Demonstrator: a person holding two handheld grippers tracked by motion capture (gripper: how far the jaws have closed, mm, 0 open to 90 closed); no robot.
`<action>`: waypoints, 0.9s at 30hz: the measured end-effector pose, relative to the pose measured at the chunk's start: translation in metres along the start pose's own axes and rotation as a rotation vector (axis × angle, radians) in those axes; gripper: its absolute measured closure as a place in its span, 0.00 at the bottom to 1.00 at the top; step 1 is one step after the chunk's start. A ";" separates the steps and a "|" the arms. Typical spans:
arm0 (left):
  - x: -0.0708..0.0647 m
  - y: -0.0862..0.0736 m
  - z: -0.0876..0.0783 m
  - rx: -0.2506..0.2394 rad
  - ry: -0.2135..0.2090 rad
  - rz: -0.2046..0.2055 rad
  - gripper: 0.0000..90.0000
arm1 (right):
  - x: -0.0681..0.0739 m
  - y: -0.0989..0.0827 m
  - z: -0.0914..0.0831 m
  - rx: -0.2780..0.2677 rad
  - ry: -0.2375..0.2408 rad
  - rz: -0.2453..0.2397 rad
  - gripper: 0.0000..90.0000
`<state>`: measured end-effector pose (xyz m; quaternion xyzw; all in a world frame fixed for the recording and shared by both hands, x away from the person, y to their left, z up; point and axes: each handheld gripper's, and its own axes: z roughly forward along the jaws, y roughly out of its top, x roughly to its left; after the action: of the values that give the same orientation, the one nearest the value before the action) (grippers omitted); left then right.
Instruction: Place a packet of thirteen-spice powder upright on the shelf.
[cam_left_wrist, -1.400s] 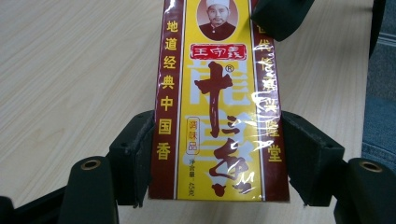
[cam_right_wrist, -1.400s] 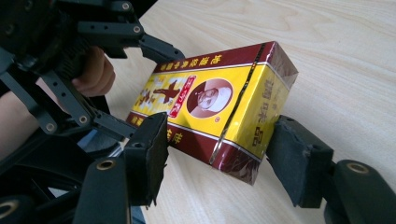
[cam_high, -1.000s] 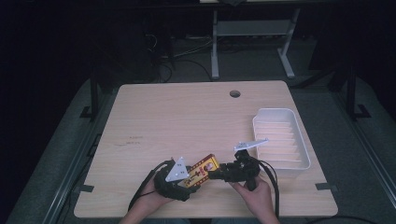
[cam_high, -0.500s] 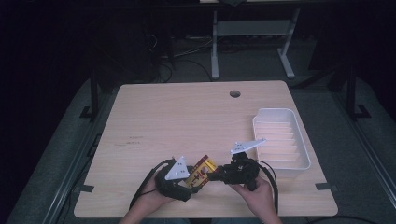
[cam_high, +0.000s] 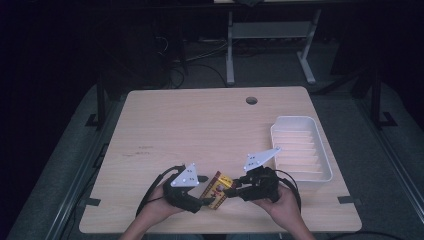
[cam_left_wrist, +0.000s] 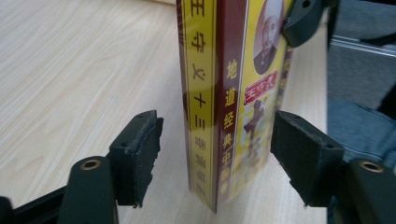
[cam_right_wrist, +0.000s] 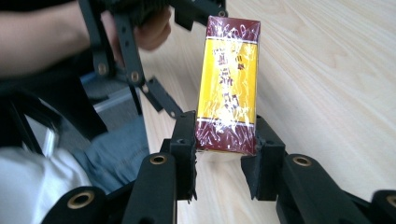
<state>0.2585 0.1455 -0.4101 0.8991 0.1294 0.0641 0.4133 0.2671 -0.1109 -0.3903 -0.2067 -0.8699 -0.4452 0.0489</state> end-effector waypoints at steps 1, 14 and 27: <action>0.002 0.003 0.000 0.003 -0.026 0.012 0.38 | 0.000 0.001 -0.001 0.008 -0.008 -0.019 0.75; 0.018 0.030 0.005 0.054 -0.181 0.069 0.52 | -0.004 0.010 -0.009 0.106 0.050 -0.199 0.74; 0.015 0.046 0.017 0.109 -0.274 0.134 0.67 | -0.001 0.012 -0.010 0.139 0.052 -0.263 0.74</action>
<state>0.2852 0.1093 -0.3861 0.9271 0.0150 -0.0389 0.3725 0.2719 -0.1130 -0.3755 -0.0756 -0.9166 -0.3917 0.0267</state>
